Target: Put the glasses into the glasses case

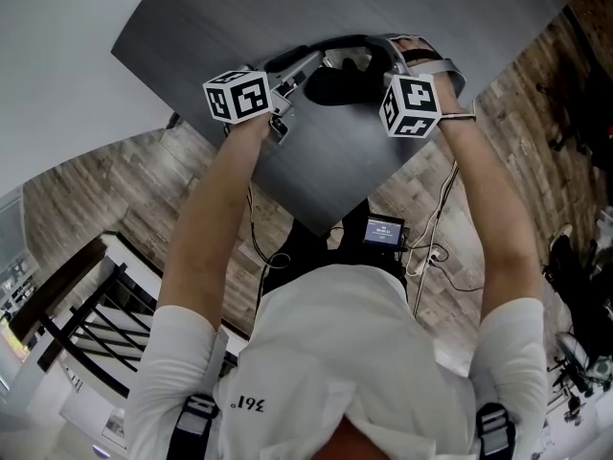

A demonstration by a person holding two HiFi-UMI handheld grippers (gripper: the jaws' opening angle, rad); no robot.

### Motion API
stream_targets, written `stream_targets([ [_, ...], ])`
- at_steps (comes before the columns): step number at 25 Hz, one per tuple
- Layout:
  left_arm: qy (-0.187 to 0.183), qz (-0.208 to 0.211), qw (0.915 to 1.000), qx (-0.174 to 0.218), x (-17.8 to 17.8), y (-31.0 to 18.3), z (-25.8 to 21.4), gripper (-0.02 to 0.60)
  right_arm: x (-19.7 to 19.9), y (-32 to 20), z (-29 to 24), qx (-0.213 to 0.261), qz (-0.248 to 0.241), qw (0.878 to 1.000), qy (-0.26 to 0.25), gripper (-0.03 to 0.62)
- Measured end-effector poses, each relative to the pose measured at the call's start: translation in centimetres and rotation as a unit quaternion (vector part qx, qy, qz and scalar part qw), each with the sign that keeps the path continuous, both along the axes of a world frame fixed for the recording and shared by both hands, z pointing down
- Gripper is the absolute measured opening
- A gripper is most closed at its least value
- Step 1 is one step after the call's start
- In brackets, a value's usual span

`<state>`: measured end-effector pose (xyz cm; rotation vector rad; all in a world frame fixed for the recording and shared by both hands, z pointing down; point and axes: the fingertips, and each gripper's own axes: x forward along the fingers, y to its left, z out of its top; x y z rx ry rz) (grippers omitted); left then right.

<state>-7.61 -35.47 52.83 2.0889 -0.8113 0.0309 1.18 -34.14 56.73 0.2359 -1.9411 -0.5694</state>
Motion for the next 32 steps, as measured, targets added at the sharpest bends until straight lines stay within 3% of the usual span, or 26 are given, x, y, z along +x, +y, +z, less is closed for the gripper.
stream_targets([
  [3, 0.016, -0.045, 0.9987, 0.014, -1.9, -1.1, -0.9, 0.175, 0.2, -0.1, 0.2, 0.0, 0.0, 1.0, -0.004, 0.285],
  [7, 0.038, -0.068, 0.9958, -0.048, -4.1, -1.1, 0.8, 0.175, 0.4, -0.3, 0.4, -0.004, -0.001, 1.0, -0.004, 0.285],
  [12, 0.061, -0.045, 0.9922, -0.099, -2.9, 0.1, 2.1, 0.173, 0.5, -0.2, 0.1, -0.002, -0.008, 1.0, -0.002, 0.285],
  [22, 0.091, -0.015, 0.991, -0.097, -0.8, -1.0, 1.6, 0.173, -0.3, 0.5, -0.7, 0.018, -0.046, 0.999, -0.015, 0.284],
  [25, 0.085, 0.003, 0.9921, -0.092, -0.4, -1.0, 1.4, 0.173, -0.5, 0.7, -0.3, 0.018, -0.058, 0.998, -0.004, 0.284],
  [32, 0.076, 0.015, 0.9931, -0.088, -0.4, -1.0, 1.4, 0.173, -0.5, 0.2, 0.0, 0.007, -0.032, 0.999, 0.008, 0.285],
])
